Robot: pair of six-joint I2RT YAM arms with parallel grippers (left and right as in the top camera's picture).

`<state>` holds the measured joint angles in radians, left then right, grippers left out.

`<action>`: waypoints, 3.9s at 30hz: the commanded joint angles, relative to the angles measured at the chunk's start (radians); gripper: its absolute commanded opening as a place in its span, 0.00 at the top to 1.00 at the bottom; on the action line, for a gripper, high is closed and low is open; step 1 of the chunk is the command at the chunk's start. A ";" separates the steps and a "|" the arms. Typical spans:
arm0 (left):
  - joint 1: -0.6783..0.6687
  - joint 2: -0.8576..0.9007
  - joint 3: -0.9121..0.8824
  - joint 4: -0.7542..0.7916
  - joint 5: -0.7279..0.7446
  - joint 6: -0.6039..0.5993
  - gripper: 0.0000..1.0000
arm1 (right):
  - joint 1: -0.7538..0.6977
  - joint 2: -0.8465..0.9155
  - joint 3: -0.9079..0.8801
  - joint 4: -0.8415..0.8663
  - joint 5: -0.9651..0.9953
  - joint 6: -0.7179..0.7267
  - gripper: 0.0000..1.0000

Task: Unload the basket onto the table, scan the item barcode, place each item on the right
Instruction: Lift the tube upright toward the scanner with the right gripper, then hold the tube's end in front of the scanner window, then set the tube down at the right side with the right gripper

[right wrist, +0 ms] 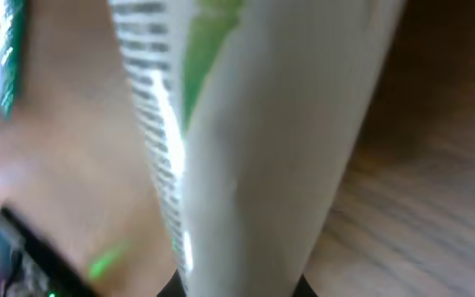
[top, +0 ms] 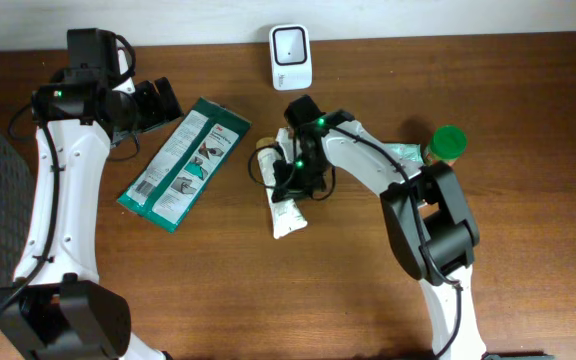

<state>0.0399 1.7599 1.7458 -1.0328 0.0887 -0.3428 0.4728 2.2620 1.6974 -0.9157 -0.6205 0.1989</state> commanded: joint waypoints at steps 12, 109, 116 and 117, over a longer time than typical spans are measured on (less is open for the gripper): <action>0.003 0.005 0.000 -0.002 -0.008 0.008 0.01 | -0.333 -0.514 -0.003 -0.103 -0.454 -0.222 0.96; 0.002 0.005 0.000 -0.002 -0.008 0.008 0.01 | -0.195 -0.264 0.008 -0.077 0.226 -0.043 0.35; 0.002 0.005 0.000 -0.002 -0.007 0.008 0.01 | 0.041 -0.098 0.006 0.552 0.239 0.312 0.55; 0.002 0.005 0.000 -0.002 -0.007 0.008 0.01 | 0.060 -0.063 0.006 0.636 0.239 0.311 0.59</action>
<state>0.0399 1.7599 1.7458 -1.0332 0.0887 -0.3428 0.4934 2.1036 1.7039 -0.4011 -0.3725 0.4324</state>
